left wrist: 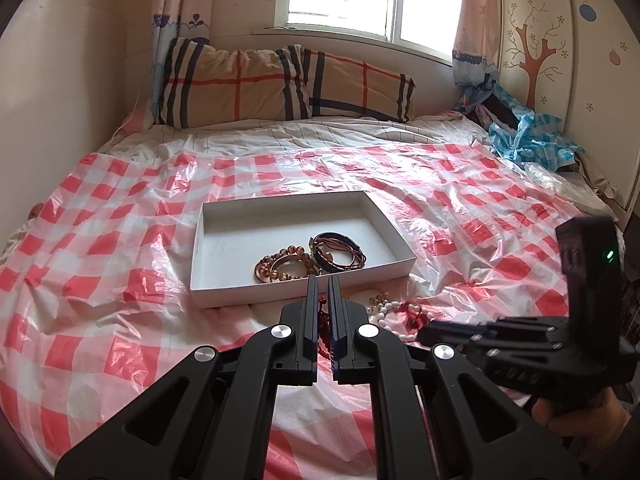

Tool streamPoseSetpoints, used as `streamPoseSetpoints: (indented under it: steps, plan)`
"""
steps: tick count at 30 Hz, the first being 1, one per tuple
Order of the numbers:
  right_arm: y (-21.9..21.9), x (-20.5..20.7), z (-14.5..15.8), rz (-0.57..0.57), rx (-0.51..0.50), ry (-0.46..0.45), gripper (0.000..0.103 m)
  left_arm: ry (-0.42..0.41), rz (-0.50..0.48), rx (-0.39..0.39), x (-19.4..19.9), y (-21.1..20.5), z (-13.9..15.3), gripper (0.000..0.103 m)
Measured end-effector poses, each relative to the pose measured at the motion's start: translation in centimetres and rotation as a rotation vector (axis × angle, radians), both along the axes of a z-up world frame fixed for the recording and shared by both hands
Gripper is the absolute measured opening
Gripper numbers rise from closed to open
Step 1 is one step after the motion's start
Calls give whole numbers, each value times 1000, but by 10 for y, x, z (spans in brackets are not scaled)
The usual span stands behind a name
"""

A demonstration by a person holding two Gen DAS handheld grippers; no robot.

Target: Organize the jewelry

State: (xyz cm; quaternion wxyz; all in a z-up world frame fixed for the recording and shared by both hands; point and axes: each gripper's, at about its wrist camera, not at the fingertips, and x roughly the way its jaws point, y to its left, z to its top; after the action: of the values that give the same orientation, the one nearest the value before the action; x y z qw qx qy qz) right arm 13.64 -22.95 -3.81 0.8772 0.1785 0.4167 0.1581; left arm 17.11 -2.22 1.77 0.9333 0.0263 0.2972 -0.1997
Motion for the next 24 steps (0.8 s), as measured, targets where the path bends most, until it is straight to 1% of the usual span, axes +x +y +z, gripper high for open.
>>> streamPoseSetpoints:
  steps: [2, 7, 10, 14, 15, 16, 17, 19, 20, 21, 22, 23, 24]
  plan:
    - [-4, 8, 10, -6, 11, -22, 12, -3, -3, -4, 5, -3, 2, 4]
    - [-8, 46, 32, -10, -19, -72, 12, -15, -5, -20, 31, -17, 10, 4]
    - [-11, 72, 36, -21, -41, -98, 12, -21, -3, -29, 52, -26, 13, 4]
    - [-15, 114, 32, -45, -60, -114, 13, -30, 2, -26, 85, -40, 12, 5]
    - [-17, 124, 29, -63, -73, -111, 16, -18, 4, -11, 98, -46, 8, 5]
    - [-19, 129, 25, -80, -75, -107, 33, 2, 7, 2, 108, -49, 3, 5]
    - [-24, 132, 22, -96, -68, -111, 39, 28, 15, 11, 120, -53, -4, 5]
    - [-32, 132, 21, -125, -63, -121, 39, 71, 27, 25, 133, -54, -14, 8]
    - [-36, 128, 23, -133, -64, -130, 40, 83, 32, 33, 135, -55, -17, 14]
    - [-40, 123, 25, -141, -68, -139, 41, 82, 38, 40, 134, -55, -17, 23]
    - [-44, 115, 29, -151, -77, -149, 44, 76, 44, 47, 131, -54, -16, 30]
    - [-46, 108, 32, -157, -82, -156, 50, 68, 52, 50, 125, -52, -14, 47]
    - [-48, 99, 38, -168, -91, -167, 53, 59, 64, 51, 117, -50, -11, 61]
